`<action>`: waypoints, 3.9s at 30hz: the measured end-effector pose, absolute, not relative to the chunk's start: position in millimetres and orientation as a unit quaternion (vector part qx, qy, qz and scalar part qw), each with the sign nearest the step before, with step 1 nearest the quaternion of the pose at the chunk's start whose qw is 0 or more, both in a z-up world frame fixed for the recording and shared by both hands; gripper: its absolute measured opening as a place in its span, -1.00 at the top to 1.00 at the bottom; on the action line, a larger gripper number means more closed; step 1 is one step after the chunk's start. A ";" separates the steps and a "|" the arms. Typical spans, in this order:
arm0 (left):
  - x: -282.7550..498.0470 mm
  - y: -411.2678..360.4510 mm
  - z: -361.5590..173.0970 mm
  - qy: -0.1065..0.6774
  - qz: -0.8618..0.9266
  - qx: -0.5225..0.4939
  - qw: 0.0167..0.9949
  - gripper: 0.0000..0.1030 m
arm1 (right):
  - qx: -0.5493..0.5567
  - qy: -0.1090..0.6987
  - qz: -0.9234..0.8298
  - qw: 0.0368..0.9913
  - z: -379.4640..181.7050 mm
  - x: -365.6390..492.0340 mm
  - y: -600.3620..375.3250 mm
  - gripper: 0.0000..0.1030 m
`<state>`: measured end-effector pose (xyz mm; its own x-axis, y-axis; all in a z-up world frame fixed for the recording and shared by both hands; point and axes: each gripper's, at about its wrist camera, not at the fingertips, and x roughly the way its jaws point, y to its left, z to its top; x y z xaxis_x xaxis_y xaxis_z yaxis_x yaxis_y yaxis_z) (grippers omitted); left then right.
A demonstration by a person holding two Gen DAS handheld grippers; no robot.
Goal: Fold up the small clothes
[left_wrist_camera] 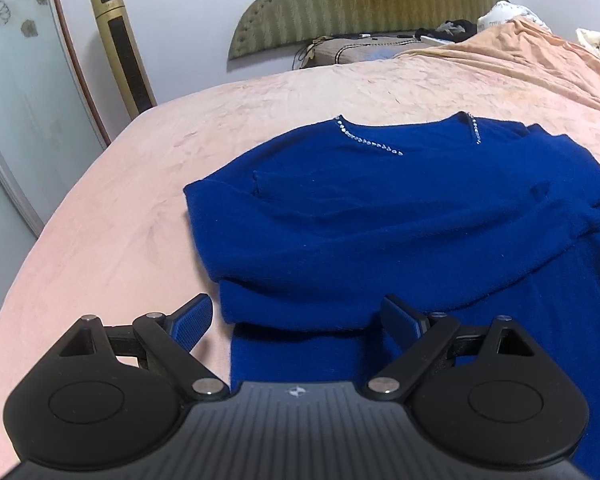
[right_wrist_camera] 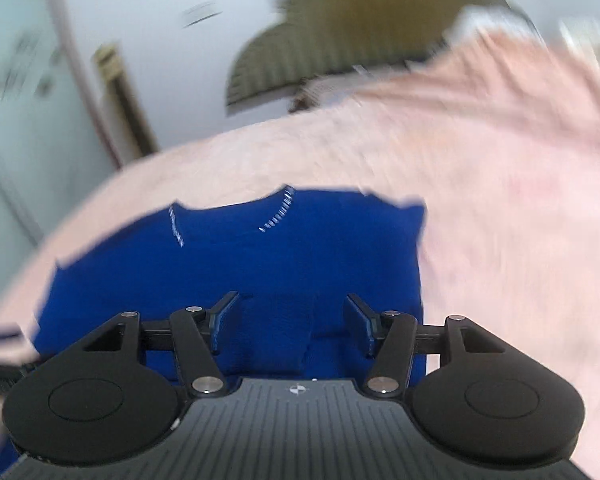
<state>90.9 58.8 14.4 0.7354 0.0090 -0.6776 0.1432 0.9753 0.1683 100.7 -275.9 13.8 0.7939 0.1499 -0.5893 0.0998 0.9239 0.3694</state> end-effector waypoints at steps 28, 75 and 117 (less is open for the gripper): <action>242.7 137.9 13.2 0.438 0.086 -0.059 0.893 0.83 | 0.349 0.310 0.028 0.884 -31.2 117.9 -274.0 0.82; 230.4 46.0 31.5 0.313 0.071 0.102 0.942 -0.63 | 0.238 0.302 0.009 0.923 -13.5 239.2 -317.4 0.83; 123.3 40.1 -8.5 0.402 0.028 0.021 0.915 -0.62 | 0.075 0.359 -0.029 0.930 -24.7 110.4 -217.6 -0.89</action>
<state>123.3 40.1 -8.5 0.6756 0.0680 -0.7341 -0.0341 0.9976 0.0611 110.4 -217.6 -24.7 0.7408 0.0001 -0.6717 0.1068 0.9873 0.1180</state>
